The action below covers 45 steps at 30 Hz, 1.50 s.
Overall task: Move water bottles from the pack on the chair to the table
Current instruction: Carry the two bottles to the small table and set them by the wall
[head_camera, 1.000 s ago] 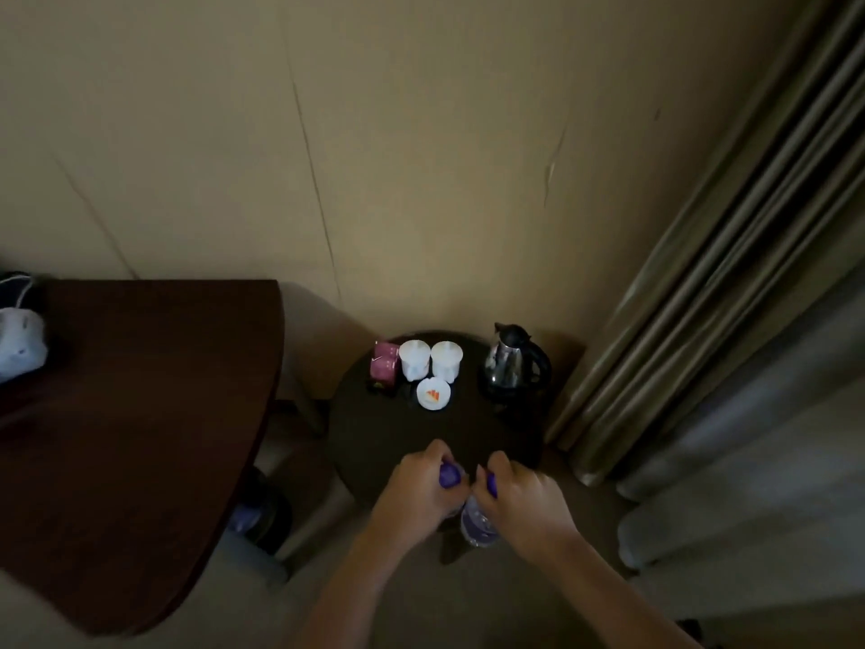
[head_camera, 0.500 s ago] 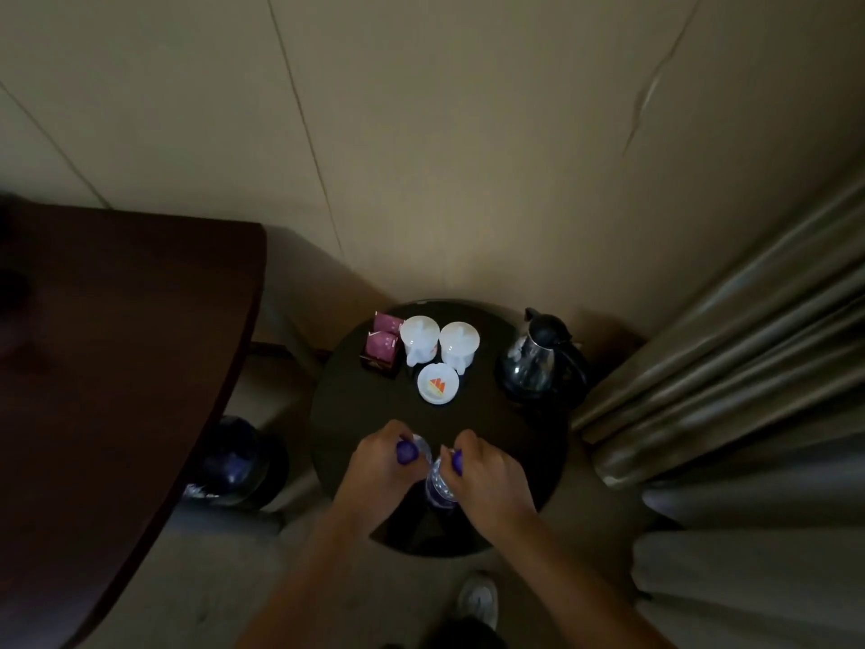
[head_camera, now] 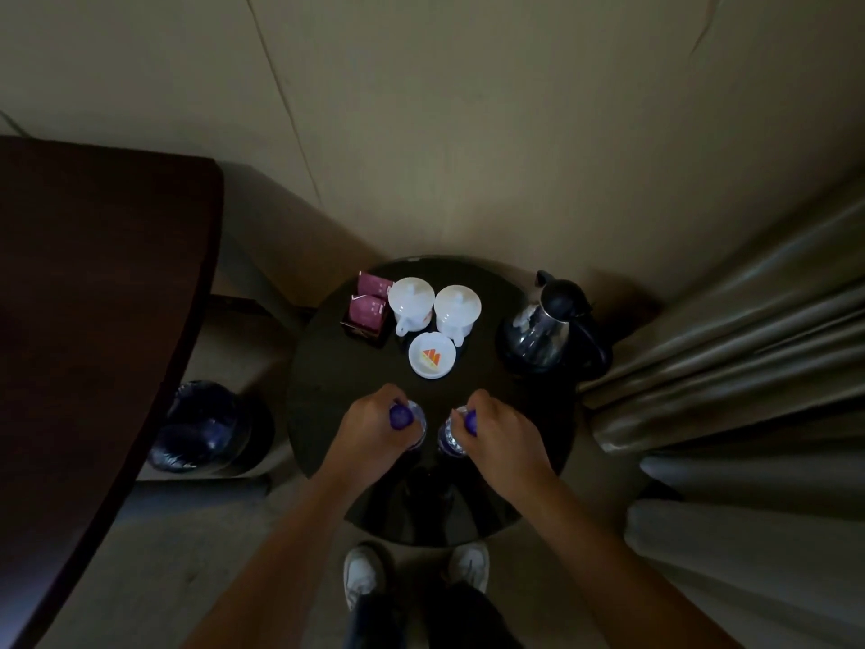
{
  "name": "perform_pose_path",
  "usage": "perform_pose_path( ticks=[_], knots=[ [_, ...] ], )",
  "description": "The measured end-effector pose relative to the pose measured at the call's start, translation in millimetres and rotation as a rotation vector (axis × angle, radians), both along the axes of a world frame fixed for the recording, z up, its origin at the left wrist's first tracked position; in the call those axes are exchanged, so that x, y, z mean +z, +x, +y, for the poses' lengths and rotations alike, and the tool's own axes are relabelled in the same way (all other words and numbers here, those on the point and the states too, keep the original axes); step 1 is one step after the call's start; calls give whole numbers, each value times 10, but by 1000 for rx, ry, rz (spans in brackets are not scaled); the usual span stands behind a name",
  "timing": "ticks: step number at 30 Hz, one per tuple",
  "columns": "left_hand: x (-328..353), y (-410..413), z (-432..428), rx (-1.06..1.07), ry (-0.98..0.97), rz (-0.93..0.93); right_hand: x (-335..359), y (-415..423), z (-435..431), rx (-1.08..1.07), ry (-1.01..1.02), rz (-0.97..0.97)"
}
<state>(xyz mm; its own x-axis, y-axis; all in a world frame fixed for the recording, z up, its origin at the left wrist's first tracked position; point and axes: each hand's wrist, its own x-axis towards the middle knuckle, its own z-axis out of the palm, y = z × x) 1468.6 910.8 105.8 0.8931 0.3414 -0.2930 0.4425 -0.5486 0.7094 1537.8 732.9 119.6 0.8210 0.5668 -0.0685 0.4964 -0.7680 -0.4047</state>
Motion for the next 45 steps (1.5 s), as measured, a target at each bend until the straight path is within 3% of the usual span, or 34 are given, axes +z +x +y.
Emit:
perform_pose_path(
  ticks=[11,18,23,37,45],
  knots=[
    [-100,110,81,-117,-60,-130,-110,16,115,-42,128,34],
    [-296,-52,232,-218,0,-189,-292,-8,-6,-147,218,213],
    [-325,-46,268,-152,-369,-113,-432,-61,-101,-222,331,362],
    [-318,7,429,-176,-603,-37,-382,-110,7,-372,402,460],
    [-291,-15,451,-192,-496,-95,-363,-20,-57,-307,437,488]
  ],
)
